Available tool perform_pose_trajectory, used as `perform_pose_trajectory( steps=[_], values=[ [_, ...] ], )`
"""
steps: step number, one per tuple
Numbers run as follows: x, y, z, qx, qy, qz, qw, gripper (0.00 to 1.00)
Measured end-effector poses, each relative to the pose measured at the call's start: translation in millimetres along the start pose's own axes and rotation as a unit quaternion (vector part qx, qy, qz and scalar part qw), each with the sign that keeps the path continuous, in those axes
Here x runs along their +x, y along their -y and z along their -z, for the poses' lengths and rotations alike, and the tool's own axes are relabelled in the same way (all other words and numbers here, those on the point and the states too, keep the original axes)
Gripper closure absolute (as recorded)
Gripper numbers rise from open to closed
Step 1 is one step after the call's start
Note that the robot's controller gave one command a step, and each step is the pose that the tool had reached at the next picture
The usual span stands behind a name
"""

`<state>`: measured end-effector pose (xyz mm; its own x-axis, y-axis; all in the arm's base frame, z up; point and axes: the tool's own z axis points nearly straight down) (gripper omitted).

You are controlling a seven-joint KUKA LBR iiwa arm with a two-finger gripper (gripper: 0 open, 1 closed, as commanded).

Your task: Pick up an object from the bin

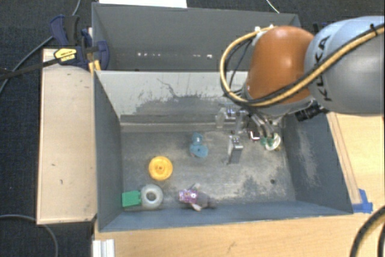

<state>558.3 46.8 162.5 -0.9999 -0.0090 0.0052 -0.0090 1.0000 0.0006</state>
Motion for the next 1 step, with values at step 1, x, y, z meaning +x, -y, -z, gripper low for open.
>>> perform_pose_trajectory(
  steps=[1],
  values=[
    [-1.8,0.3,4.7,0.000,0.0041,-0.001,1.0000,0.00]
  ],
)
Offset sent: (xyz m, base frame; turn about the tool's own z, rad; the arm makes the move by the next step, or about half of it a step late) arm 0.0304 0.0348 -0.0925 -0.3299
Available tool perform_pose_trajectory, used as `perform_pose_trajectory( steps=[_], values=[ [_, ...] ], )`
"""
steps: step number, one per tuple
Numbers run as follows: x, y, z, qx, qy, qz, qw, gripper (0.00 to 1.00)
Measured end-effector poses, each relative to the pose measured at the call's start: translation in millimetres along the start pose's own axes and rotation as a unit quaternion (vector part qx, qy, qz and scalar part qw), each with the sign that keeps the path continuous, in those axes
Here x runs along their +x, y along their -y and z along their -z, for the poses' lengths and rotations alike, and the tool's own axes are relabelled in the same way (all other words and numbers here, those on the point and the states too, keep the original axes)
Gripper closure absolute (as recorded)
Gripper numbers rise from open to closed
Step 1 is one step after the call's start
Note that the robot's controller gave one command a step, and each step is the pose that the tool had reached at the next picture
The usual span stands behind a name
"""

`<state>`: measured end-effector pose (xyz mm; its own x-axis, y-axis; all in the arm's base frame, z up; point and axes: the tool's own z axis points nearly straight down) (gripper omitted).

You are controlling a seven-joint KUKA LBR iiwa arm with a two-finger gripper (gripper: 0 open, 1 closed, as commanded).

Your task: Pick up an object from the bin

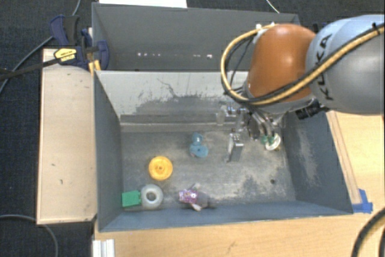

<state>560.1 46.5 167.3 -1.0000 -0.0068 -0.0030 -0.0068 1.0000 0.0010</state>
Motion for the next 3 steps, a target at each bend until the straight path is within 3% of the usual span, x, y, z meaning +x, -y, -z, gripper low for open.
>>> perform_pose_trajectory(
  steps=[1,2,3],
  values=[
    [-28.1,-34.0,-95.2,-0.001,-0.0039,0.160,0.9872,0.00],
    [-17.5,-42.0,-23.9,0.000,0.0033,0.368,0.9299,0.00],
    [-27.8,-33.6,-96.1,-0.001,-0.0044,0.159,0.9873,0.00]
  ],
)
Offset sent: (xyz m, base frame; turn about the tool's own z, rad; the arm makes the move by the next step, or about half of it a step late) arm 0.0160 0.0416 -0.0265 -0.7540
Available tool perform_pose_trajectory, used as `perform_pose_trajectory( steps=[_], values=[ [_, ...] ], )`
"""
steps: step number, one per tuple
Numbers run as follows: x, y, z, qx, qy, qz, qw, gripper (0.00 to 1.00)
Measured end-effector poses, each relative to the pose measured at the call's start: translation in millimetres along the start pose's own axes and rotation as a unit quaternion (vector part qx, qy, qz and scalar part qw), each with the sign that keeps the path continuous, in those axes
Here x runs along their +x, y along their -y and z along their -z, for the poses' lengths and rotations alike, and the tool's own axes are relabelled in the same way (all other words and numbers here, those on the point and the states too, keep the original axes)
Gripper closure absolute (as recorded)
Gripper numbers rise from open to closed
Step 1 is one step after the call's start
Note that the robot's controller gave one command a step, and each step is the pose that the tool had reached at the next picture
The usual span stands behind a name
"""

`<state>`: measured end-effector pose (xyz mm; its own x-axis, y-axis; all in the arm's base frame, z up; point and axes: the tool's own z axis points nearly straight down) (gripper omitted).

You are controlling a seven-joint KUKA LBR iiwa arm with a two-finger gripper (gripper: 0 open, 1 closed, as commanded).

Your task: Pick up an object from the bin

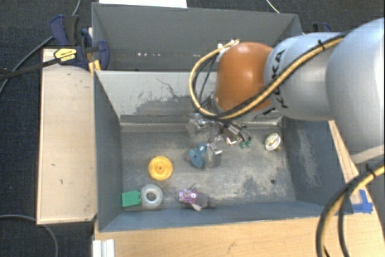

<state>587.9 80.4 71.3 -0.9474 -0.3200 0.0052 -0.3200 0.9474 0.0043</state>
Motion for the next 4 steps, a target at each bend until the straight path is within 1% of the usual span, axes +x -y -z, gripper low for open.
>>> perform_pose_trajectory(
  steps=[1,2,4],
  values=[
    [-6.5,-9.3,0.3,0.004,0.0067,0.299,0.9544,0.00],
    [6.3,-9.7,-0.8,-0.001,0.0007,0.202,0.9795,1.00],
    [6.5,-9.7,0.9,-0.001,0.0010,0.201,0.9795,1.00]
  ],
)
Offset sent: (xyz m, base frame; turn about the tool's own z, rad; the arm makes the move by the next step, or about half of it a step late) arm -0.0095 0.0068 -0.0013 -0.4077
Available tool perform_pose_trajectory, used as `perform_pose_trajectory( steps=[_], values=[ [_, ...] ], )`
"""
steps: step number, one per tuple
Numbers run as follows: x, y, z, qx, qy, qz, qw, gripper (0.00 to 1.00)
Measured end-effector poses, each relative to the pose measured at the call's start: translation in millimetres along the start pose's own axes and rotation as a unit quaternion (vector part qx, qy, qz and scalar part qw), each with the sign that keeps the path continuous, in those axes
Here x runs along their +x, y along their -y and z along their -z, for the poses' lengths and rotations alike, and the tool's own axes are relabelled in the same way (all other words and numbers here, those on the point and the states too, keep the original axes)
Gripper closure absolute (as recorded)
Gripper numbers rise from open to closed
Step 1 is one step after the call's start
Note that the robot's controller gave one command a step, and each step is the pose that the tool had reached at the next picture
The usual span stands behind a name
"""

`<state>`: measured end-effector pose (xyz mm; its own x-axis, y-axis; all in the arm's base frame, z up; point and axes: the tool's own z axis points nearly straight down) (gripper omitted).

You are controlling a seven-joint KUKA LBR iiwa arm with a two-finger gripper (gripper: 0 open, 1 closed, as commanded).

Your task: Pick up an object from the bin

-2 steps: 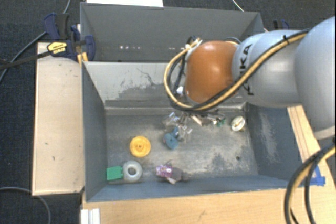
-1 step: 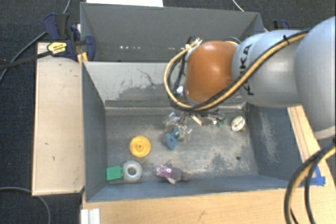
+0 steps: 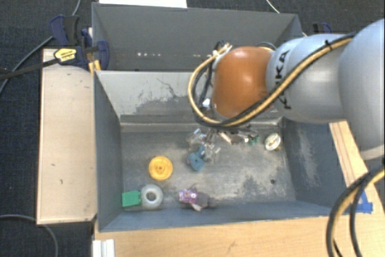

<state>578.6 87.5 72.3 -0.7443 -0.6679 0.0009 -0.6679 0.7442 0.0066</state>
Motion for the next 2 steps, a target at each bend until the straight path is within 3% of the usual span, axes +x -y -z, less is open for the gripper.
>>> perform_pose_trajectory(
  steps=[2],
  values=[
    [1.5,-1.7,30.8,-0.002,-0.0028,-0.001,1.0000,1.00]
  ],
)
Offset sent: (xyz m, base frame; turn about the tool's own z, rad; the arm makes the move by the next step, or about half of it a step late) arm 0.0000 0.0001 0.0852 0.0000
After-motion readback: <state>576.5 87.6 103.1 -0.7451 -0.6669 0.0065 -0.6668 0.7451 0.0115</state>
